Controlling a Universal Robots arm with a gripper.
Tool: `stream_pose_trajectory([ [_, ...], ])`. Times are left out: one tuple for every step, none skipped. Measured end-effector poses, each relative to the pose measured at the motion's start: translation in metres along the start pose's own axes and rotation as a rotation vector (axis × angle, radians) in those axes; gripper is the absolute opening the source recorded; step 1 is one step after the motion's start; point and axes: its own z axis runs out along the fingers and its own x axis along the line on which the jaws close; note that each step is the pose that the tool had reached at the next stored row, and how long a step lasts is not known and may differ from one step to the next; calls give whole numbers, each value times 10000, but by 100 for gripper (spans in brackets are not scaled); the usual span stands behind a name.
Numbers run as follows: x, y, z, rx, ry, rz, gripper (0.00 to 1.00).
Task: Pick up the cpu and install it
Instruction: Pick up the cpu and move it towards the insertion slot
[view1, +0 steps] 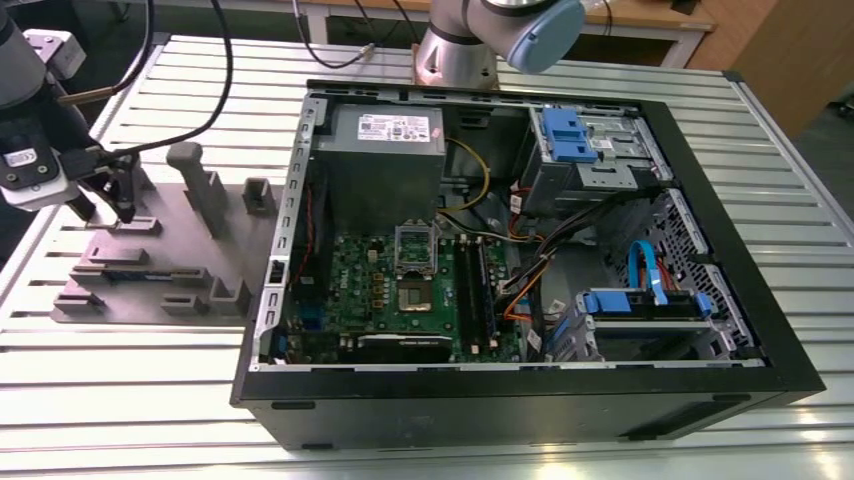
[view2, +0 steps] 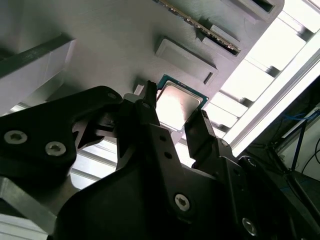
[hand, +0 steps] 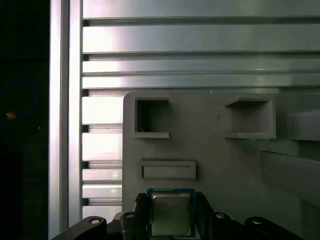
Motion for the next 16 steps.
stream_pose_trajectory([
  [0,0,-6,0,0,0,47],
  [0,1,-12,-1,0,0,47],
  [0,1,-16,-1,-1,0,47],
  [0,1,-18,-2,-3,0,47],
  [0,1,-21,-1,-1,0,47],
  [0,1,-25,0,1,0,47],
  [0,1,-27,0,0,-1,47],
  [0,1,-29,0,-1,-1,47],
  [0,1,-30,0,0,0,47],
  [0,1,-31,0,0,0,47],
  [0,1,-32,0,0,0,47],
  [0,1,-33,1,1,0,47],
  [0,2,-33,0,0,0,47],
  [0,2,-33,0,-1,0,47],
  [0,1,-33,0,0,-1,47],
  [0,2,-33,0,0,0,47],
])
